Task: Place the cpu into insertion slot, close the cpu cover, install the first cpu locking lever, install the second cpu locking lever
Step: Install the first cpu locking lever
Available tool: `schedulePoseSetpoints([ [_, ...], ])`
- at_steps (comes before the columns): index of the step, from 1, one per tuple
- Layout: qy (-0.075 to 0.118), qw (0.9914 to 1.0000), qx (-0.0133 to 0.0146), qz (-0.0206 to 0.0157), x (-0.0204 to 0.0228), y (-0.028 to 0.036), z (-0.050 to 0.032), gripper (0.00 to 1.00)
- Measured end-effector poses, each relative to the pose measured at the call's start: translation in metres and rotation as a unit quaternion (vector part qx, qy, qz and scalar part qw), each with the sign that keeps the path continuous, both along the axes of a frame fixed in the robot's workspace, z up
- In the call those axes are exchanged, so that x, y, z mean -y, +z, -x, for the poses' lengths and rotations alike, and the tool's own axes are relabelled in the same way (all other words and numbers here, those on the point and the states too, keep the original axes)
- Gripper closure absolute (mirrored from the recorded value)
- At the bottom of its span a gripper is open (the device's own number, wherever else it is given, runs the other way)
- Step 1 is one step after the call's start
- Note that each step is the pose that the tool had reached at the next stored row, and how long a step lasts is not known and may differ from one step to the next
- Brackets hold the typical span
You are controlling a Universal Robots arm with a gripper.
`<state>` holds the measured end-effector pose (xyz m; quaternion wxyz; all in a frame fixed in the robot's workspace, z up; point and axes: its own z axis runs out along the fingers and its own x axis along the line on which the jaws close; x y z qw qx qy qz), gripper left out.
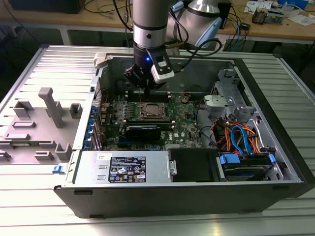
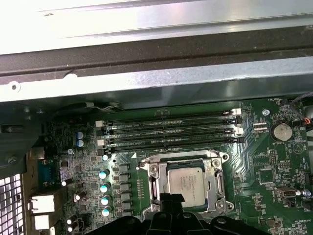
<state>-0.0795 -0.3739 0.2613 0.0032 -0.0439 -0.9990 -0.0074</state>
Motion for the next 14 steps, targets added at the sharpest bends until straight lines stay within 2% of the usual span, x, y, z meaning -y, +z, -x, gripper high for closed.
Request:
schedulePoseSetpoints([
  [11,0.0,1.0,0.0,0.0,0.0,0.0,0.0014,0.89],
  [14,0.0,1.0,0.0002,0.0,0.0,0.0,0.0057,0.89],
])
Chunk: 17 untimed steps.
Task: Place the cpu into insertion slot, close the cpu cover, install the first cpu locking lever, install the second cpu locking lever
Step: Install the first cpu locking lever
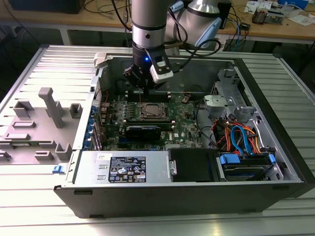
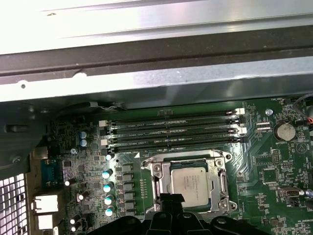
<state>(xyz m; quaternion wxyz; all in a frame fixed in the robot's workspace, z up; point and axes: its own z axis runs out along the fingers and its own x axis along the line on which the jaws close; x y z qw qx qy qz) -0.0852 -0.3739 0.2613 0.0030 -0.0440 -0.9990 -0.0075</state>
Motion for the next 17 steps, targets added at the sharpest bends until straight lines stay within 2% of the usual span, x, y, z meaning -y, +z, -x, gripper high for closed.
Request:
schedulePoseSetpoints([
  [7,0.0,1.0,0.0013,-0.0001,0.0,-0.0001,0.0152,0.89],
  [17,0.0,1.0,0.0013,-0.0001,0.0,0.0,0.0159,0.89],
])
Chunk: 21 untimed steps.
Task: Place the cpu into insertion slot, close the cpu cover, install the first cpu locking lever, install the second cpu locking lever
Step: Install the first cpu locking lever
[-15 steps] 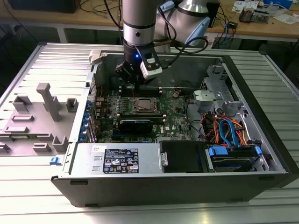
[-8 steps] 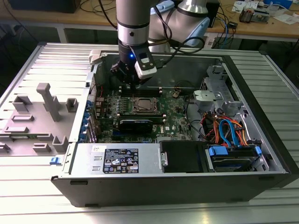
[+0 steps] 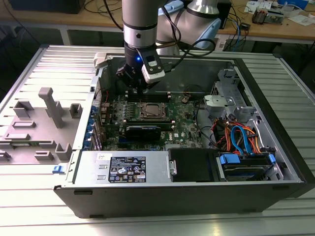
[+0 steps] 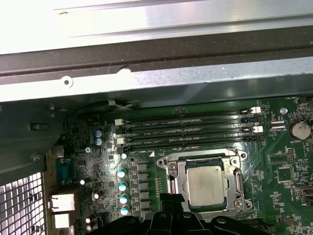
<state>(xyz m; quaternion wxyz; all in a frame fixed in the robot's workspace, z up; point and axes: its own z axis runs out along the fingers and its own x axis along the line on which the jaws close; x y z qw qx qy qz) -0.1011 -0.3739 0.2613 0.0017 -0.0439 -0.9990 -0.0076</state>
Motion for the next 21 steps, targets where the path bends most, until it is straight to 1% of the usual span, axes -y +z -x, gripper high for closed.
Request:
schedulePoseSetpoints([
  [6,0.001,1.0,0.0,-0.0001,0.0,-0.0001,0.0005,0.89],
  [8,0.013,0.99992,-0.0001,0.0001,0.0001,-0.0002,0.0006,0.89],
  [10,0.028,0.9996,0.0,0.0,0.0,-0.0006,0.0006,0.89],
  [12,0.036,0.99936,0.0001,-0.0001,0.0,-0.0008,0.0014,0.89],
  [17,0.038,0.99928,0.0003,0.0,0.0,-0.0007,0.008,0.89],
  [21,0.039,0.99926,0.0006,0.0,0.0,-0.0007,0.0111,0.89],
])
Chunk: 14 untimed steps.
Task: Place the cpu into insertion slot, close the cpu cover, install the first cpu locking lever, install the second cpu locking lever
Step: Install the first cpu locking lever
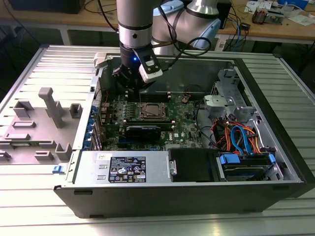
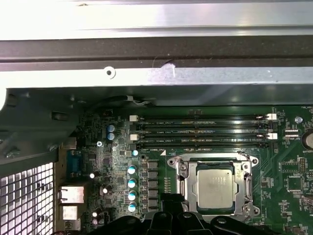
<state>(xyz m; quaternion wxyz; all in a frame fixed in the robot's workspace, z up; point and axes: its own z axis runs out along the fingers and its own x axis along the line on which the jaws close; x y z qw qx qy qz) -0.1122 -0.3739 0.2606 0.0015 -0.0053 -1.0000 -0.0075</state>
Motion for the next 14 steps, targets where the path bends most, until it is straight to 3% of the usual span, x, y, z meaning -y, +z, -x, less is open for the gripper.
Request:
schedulePoseSetpoints([
  [4,0.005,0.99999,0.0,0.0,0.0,0.0,0.0005,0.89],
  [9,0.032,0.99949,0.0,0.0,0.0,0.0,0.0007,0.89],
  [14,0.032,0.99948,0.0,0.0,-0.0003,-0.0001,0.0006,0.89],
])
